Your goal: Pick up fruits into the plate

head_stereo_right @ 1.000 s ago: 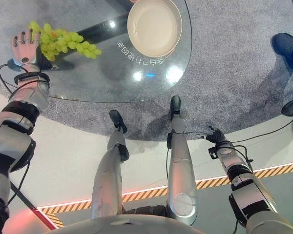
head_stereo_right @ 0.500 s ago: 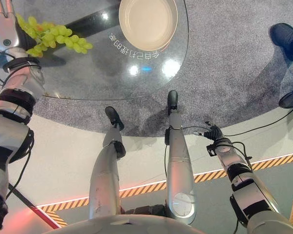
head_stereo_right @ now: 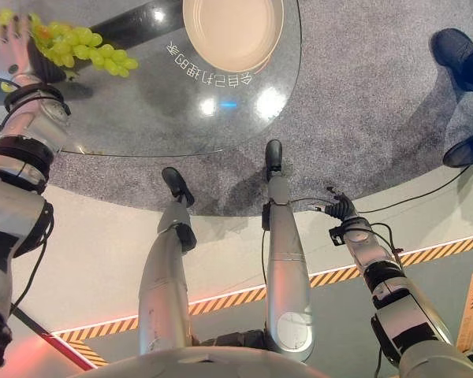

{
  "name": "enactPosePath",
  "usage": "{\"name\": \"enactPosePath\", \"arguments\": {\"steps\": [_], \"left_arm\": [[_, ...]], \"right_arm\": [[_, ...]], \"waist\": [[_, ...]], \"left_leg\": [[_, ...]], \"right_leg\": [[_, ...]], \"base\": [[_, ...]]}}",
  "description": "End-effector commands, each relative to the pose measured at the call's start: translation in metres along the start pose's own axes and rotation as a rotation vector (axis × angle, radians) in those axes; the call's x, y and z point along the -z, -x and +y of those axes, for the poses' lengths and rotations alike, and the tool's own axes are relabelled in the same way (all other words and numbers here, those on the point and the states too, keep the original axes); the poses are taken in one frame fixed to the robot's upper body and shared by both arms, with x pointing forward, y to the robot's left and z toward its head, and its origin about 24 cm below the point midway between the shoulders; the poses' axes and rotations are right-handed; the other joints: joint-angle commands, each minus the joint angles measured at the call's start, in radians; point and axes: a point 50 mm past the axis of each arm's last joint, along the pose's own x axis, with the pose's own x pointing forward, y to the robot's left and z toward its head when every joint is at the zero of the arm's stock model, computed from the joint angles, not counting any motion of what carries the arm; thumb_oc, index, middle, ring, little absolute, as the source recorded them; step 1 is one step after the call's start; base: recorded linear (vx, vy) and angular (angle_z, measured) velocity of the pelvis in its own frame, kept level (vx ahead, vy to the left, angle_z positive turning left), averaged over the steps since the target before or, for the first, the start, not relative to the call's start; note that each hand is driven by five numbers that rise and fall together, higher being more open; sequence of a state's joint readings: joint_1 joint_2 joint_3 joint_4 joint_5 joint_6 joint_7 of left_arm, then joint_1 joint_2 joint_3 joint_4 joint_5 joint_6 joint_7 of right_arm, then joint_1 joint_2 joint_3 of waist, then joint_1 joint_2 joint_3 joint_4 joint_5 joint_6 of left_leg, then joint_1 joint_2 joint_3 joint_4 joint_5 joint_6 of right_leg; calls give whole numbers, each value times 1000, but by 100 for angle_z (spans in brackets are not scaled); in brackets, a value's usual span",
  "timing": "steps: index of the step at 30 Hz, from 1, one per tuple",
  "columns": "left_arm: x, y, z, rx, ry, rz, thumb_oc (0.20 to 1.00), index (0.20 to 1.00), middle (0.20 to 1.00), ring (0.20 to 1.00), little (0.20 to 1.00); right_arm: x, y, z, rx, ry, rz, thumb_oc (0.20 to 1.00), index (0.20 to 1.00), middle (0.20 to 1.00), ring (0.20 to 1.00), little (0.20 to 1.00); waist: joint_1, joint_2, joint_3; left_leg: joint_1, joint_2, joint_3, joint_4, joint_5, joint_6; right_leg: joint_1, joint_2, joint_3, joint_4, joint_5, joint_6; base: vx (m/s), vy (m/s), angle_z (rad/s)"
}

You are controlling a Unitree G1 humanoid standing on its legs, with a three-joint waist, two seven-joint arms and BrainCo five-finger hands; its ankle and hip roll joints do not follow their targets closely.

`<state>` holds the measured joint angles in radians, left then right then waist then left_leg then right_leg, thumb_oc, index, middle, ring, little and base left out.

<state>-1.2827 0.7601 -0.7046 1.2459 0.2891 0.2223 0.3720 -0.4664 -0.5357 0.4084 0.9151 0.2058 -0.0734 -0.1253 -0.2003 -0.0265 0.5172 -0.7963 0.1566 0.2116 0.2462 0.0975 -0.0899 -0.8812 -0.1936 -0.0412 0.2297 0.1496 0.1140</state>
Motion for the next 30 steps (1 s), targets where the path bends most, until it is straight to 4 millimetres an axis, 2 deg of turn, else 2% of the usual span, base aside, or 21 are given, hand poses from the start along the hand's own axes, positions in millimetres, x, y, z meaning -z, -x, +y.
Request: {"name": "enactPosePath", "arguments": {"steps": [1,7,10,12,18,19,20,21,25,30], "left_arm": [[34,2,-14,238,-194,100,1000,1000,1000,1000,1000],[40,4,-15,254,-319,132,1000,1000,1000,1000,1000],[48,3,-10,181,-358,172,1000,1000,1000,1000,1000],[53,2,-1,70,-393,199,1000,1000,1000,1000,1000],[63,4,6,-45,-428,237,1000,1000,1000,1000,1000],[64,3,8,-55,-425,244,555,555,555,555,555],[64,4,8,-63,-436,240,319,319,319,319,319],[64,4,7,-61,-459,235,200,200,200,200,200],[67,7,0,-48,-571,209,200,200,200,200,200],[70,12,-10,-41,-625,187,200,200,200,200,200]], "right_arm": [[9,7,-16,28,65,23,1000,1000,1000,1000,1000],[6,7,-27,49,78,9,1000,1000,1000,1000,1000],[6,7,-30,56,72,5,1000,1000,1000,1000,1000],[6,7,-31,55,66,1,1000,1000,1000,1000,1000],[6,6,-28,53,49,-4,1000,1000,1000,1000,1000],[1,4,-29,62,40,-20,1000,1000,1000,1000,1000],[-1,3,-29,65,35,-28,1000,1000,1000,1000,1000],[-2,3,-31,68,31,-34,1000,1000,1000,1000,1000],[-11,1,-33,88,7,-70,1000,1000,1000,1000,1000],[-22,0,-36,106,-17,-119,1000,1000,1000,1000,1000]], "waist": [[-14,-5,3],[-17,8,3],[-17,6,3],[-19,-1,3],[-17,-21,3],[-17,-31,3],[-17,-35,3],[-16,-37,3],[-12,-47,3],[-9,-54,3]], "left_leg": [[-10,-95,-13,80,-139,4],[-16,-96,-9,85,-137,4],[-22,-93,-10,80,-129,0],[-24,-87,-10,71,-122,-4],[-34,-80,-18,52,-110,-11],[-59,-80,-11,34,-71,-5],[-59,-79,-13,27,-68,-6],[-60,-79,-15,23,-67,-7],[-64,-77,-21,17,-65,-9],[-69,-79,-30,23,-69,-9]], "right_leg": [[22,102,-30,90,-151,-20],[17,99,-29,92,-151,-17],[14,101,-28,88,-149,-18],[12,104,-27,84,-148,-20],[8,111,-26,66,-139,-20],[-15,111,-27,46,-102,-26],[-15,113,-28,41,-99,-26],[-14,114,-28,37,-99,-25],[-14,118,-30,35,-98,-25],[-17,124,-30,39,-98,-26]], "base": [[16,103,-10],[6,23,-2],[0,0,0],[0,0,0],[-12,-8,0],[-72,-54,0],[-76,-59,-1],[0,0,0],[0,0,0],[1,-3,-1]]}}
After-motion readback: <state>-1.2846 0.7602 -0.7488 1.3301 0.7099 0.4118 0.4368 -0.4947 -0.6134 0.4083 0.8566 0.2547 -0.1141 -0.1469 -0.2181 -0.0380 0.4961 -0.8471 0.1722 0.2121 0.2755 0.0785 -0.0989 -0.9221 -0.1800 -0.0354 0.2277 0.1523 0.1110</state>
